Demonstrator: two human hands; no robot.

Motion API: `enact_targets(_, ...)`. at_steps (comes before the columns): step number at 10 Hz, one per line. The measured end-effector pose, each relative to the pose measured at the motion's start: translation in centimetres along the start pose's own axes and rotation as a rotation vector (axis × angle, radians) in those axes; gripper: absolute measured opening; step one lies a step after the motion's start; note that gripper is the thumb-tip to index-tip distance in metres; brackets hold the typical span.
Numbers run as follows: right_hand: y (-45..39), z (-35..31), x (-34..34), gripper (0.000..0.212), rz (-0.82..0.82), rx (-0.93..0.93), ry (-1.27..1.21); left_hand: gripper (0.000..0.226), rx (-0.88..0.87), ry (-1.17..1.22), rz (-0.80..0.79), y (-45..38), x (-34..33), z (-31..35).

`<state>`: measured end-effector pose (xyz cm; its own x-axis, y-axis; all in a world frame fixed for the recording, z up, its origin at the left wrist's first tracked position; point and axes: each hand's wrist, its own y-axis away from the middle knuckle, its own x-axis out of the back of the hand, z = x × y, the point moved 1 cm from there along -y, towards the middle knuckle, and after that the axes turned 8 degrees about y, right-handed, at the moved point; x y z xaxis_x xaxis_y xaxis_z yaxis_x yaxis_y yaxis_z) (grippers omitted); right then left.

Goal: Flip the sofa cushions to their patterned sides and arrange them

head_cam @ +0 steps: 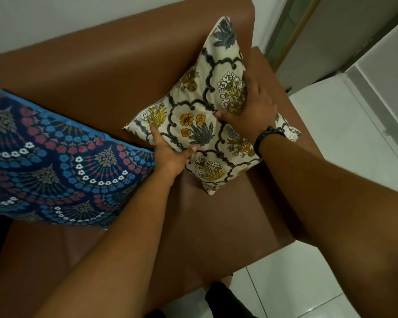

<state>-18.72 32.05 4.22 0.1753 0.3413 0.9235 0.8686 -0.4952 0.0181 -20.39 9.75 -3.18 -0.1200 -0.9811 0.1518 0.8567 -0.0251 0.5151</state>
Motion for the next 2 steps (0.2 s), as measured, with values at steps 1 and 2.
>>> enact_targets(1, 1.0, -0.4, 1.4, 0.115, -0.057, 0.003, 0.011, 0.144, 0.019, -0.026, -0.041, 1.6, 0.8, 1.6)
enact_targets(2, 1.7, -2.5, 5.1, 0.118, -0.090, 0.023, -0.004, 0.133, -0.134, -0.175, -0.009, 4.4, 2.7, 6.3)
